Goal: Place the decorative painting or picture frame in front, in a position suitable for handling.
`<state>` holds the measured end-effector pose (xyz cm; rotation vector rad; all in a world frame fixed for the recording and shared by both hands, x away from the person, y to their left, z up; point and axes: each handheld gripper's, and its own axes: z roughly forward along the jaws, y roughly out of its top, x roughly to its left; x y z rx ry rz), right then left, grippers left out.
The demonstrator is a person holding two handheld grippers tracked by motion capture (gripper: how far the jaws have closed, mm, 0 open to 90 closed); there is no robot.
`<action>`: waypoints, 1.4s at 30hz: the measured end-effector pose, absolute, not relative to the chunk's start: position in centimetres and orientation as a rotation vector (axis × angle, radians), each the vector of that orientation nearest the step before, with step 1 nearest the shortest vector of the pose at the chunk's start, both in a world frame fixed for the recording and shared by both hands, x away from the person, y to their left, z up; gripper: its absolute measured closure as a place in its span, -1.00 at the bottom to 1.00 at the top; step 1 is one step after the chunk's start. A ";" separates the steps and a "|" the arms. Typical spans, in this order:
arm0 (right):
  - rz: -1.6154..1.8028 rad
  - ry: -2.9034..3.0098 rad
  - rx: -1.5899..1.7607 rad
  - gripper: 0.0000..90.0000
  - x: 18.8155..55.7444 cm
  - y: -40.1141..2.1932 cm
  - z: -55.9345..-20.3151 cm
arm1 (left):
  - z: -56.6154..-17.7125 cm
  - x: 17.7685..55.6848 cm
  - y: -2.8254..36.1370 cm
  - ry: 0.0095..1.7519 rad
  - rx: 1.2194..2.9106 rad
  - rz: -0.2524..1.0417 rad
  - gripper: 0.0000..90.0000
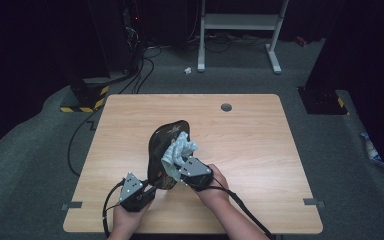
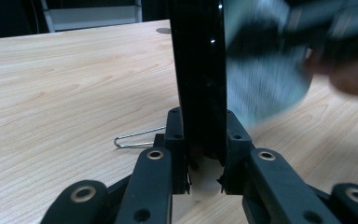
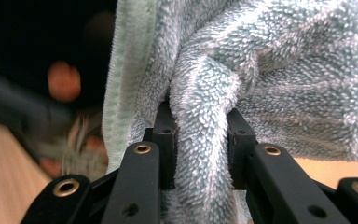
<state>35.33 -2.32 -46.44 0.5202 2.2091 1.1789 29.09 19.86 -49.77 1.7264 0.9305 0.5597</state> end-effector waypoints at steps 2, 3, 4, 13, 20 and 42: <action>1.135 2.268 0.551 0.59 35.4 -2.6 -48.7 | -49.8 29.1 19.9 0.930 1.727 0.559 0.71; 1.112 2.297 0.558 0.59 35.4 -2.8 -49.7 | -49.8 29.1 19.9 0.930 1.727 0.559 0.71; 1.094 2.320 0.564 0.59 35.4 -2.9 -50.4 | -49.8 29.1 19.9 0.929 1.728 0.559 0.71; 1.166 2.280 0.587 0.59 35.7 -3.0 -48.0 | -49.7 29.1 19.9 0.931 1.729 0.557 0.71; 1.271 2.169 0.533 0.59 35.3 -2.1 -43.2 | -49.7 29.1 19.9 0.928 1.733 0.557 0.71; 1.201 2.235 0.602 0.59 35.6 -3.0 -46.6 | -49.7 29.3 19.9 0.935 1.734 0.539 0.71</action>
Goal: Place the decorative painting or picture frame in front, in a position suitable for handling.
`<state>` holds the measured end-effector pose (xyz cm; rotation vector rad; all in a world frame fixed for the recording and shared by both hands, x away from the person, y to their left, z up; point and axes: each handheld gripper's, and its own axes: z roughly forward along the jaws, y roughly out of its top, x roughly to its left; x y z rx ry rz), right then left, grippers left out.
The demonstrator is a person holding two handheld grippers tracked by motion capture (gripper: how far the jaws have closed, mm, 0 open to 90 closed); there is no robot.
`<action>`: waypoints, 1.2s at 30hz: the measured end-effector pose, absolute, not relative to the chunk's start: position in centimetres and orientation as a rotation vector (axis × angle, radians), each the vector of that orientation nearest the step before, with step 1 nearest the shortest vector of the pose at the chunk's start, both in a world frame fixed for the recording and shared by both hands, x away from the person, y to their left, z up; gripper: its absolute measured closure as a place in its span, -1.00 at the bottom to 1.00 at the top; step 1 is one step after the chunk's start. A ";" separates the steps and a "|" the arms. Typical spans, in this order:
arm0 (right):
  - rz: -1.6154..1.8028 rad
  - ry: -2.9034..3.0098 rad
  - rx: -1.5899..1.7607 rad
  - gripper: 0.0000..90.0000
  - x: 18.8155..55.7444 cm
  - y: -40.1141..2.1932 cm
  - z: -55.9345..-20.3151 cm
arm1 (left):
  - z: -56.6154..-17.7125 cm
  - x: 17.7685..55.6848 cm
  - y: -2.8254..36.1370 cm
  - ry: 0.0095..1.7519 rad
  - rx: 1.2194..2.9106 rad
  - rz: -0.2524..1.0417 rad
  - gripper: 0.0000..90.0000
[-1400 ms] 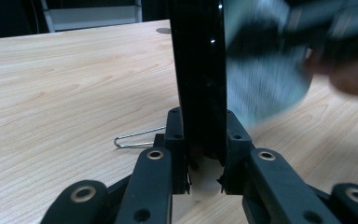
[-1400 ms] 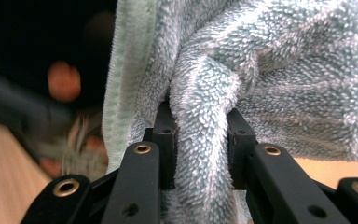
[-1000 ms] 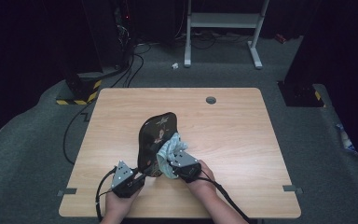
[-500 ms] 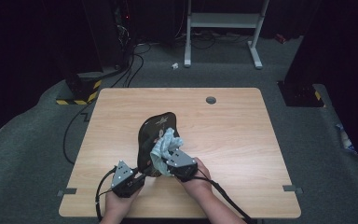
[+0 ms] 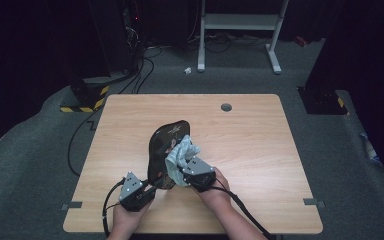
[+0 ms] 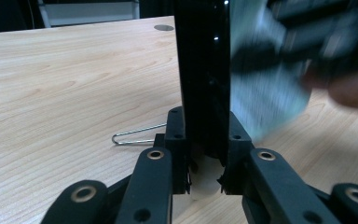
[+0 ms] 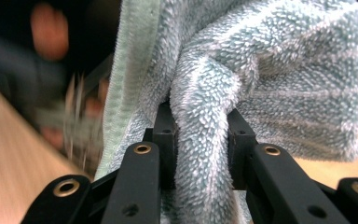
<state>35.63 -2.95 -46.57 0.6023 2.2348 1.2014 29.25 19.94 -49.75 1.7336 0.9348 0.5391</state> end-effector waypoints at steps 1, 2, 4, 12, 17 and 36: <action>1.221 2.214 0.597 0.59 35.6 -2.9 -45.7 | -49.8 29.2 19.9 0.937 1.732 0.538 0.71; 1.238 2.196 0.592 0.59 35.7 -2.8 -45.0 | -49.7 29.2 19.9 0.937 1.733 0.538 0.71; 1.252 2.177 0.585 0.59 35.8 -2.7 -44.1 | -49.8 29.2 19.9 0.940 1.731 0.537 0.71; 1.146 2.290 0.632 0.59 35.9 -2.6 -49.5 | -49.8 29.2 19.9 0.947 1.727 0.539 0.70; 1.096 2.363 0.679 0.58 36.6 -3.5 -52.0 | -49.7 29.3 19.9 0.950 1.726 0.536 0.70; 1.160 2.209 0.716 0.58 39.6 -4.3 -45.7 | -49.5 29.4 19.9 0.972 1.744 0.529 0.71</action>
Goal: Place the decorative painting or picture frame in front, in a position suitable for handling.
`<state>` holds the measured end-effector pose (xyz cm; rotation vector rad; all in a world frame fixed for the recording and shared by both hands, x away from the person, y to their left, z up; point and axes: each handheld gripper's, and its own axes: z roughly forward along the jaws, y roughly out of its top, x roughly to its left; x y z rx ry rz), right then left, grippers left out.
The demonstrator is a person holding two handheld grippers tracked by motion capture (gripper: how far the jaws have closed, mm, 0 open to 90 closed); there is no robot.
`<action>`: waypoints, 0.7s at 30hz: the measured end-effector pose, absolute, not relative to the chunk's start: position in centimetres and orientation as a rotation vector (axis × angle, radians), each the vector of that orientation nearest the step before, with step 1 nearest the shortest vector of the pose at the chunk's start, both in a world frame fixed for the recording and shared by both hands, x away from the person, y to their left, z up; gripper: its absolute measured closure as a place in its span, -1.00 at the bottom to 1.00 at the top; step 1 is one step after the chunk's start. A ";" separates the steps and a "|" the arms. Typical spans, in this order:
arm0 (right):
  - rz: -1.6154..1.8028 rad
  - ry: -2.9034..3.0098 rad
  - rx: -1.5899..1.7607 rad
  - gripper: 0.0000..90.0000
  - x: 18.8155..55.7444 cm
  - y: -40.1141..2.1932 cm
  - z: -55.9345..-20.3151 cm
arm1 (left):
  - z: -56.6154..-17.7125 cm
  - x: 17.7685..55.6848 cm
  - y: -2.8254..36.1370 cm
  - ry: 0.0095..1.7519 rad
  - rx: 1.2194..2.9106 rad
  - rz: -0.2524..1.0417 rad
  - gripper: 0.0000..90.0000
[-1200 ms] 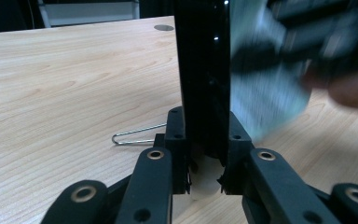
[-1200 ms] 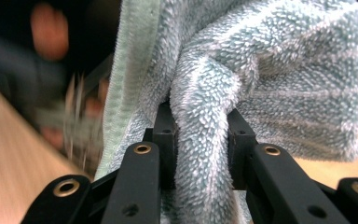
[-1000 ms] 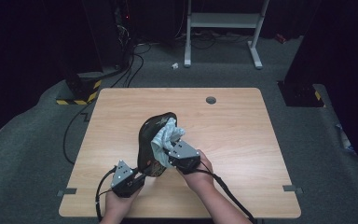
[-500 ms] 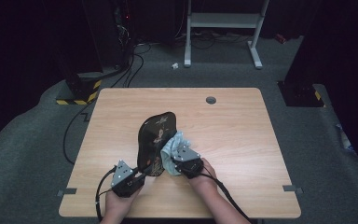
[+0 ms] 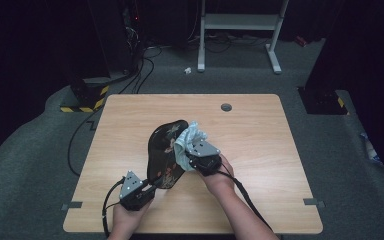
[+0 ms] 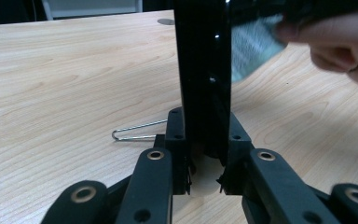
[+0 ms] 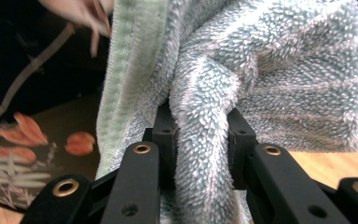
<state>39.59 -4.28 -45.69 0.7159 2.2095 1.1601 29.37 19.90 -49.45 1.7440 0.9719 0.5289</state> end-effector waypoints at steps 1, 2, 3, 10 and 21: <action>1.158 2.214 0.723 0.58 39.6 -4.3 -46.0 | -49.5 29.4 19.9 0.971 1.743 0.528 0.71; 1.149 2.224 0.732 0.58 39.7 -4.3 -46.6 | -49.5 29.4 19.9 0.970 1.744 0.527 0.70; 1.140 2.231 0.734 0.58 39.7 -4.3 -47.0 | -49.5 29.4 19.8 0.970 1.745 0.529 0.70; 1.037 2.328 0.751 0.58 39.5 -4.3 -51.2 | -49.5 29.4 19.7 0.964 1.751 0.534 0.66; 1.171 2.215 0.721 0.58 38.7 -5.1 -46.7 | -50.0 29.6 19.6 0.988 1.742 0.487 0.65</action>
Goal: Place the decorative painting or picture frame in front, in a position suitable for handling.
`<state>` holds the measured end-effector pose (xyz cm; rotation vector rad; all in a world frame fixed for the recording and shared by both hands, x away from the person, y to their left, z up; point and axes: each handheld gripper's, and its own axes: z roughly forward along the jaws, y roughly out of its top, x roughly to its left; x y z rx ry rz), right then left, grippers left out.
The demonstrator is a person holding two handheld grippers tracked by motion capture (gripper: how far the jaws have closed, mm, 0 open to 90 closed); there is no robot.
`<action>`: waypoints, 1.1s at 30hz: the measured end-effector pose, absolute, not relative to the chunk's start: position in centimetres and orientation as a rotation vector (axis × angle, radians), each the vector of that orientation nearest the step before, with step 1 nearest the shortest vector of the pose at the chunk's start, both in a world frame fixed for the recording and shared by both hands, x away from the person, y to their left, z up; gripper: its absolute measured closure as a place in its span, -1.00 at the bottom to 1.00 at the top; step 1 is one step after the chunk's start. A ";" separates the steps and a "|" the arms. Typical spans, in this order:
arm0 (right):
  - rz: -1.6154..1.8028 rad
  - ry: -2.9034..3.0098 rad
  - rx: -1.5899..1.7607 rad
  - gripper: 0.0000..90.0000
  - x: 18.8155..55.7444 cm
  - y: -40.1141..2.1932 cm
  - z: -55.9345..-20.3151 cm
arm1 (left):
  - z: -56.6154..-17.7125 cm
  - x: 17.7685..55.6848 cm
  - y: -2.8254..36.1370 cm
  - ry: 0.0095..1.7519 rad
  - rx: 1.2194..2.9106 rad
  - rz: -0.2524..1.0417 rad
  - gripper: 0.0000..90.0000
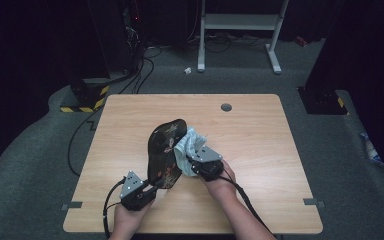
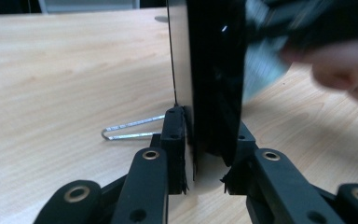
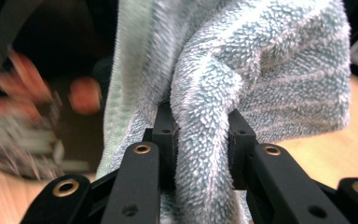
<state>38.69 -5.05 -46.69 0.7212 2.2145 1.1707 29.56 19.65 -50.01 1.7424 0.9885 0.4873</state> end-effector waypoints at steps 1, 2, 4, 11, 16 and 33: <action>1.201 2.191 0.714 0.58 38.5 -5.1 -45.8 | -50.0 29.6 19.7 0.985 1.751 0.493 0.65; 1.212 2.181 0.707 0.58 38.4 -5.1 -45.4 | -50.0 29.6 19.6 0.988 1.748 0.492 0.65; 1.217 2.172 0.691 0.58 38.3 -5.0 -44.8 | -49.9 29.4 19.6 0.984 1.734 0.509 0.65; 1.161 2.228 0.713 0.59 39.1 -4.5 -46.3 | -49.9 29.7 20.0 0.976 1.738 0.462 0.64; 1.048 2.335 0.750 0.59 39.5 -4.2 -50.7 | -50.0 29.4 19.8 0.958 1.742 0.523 0.64; 1.212 2.245 0.736 0.60 39.7 -3.4 -46.0 | -49.9 29.5 20.5 1.005 1.724 0.516 0.73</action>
